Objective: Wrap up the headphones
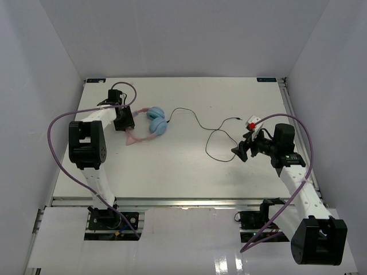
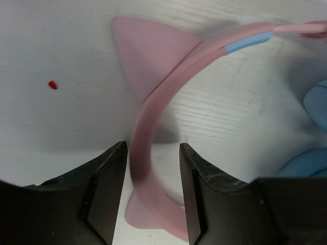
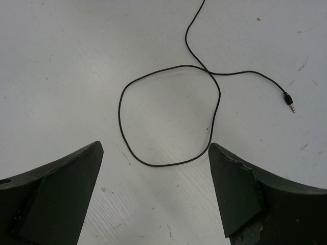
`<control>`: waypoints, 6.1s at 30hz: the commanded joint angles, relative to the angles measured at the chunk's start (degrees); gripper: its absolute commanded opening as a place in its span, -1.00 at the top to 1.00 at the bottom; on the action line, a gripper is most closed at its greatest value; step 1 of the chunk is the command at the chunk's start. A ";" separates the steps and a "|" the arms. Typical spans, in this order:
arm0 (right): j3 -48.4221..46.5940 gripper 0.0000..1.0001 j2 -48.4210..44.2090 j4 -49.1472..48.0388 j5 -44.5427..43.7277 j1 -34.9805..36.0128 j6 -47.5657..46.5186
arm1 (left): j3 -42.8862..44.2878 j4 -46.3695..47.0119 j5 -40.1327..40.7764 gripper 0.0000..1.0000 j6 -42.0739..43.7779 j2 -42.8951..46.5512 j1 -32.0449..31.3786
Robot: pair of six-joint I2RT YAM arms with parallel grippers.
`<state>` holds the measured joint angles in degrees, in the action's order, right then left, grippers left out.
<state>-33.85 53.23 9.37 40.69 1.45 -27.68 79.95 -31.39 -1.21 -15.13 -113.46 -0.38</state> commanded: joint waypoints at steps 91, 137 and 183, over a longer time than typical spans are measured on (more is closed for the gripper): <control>-23.26 0.85 8.74 2.03 -5.23 21.57 -2.19 | -22.47 -1.92 -25.43 1.00 -13.62 61.96 -8.41; -28.22 0.83 12.62 8.44 -13.51 27.31 -16.09 | -15.67 14.49 -14.73 1.00 -3.97 30.82 -45.22; -24.63 0.85 12.17 -8.66 -43.11 33.26 3.64 | -16.86 22.88 -7.84 1.00 -9.47 27.73 -46.25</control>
<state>-57.95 66.57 7.21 2.17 34.12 -27.67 61.78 -13.21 -7.77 -23.41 -87.66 -45.78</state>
